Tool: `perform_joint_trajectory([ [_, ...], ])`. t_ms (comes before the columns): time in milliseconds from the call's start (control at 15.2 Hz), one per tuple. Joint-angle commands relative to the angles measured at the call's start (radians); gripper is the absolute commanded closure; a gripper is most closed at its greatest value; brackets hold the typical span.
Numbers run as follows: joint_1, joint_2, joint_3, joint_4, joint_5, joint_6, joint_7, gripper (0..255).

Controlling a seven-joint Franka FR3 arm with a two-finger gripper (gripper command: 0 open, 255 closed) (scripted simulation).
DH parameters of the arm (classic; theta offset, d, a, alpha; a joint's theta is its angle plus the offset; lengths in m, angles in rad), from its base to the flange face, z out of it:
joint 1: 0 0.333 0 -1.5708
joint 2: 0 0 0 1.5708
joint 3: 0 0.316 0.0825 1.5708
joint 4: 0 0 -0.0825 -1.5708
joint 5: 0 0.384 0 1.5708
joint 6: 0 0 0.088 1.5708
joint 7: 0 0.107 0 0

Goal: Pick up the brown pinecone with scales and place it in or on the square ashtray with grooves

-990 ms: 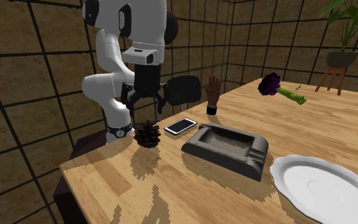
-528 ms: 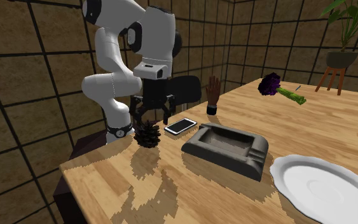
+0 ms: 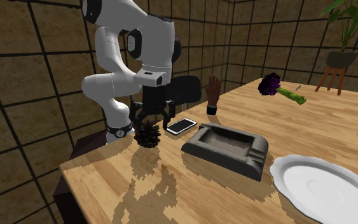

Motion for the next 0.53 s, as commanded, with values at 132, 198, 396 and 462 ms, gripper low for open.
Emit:
perform_joint_trajectory([
  [132, 0.0, 0.0, 0.0, 0.0, 0.0, 0.0, 0.0, 255],
  [198, 0.0, 0.0, 0.0, 0.0, 0.0, 0.0, 0.0, 255],
  [396, 0.0, 0.005, 0.003, 0.001, 0.0, 0.004, 0.002, 255],
  [462, -0.002, 0.008, 0.003, 0.003, -0.001, 0.005, 0.002, 255],
])
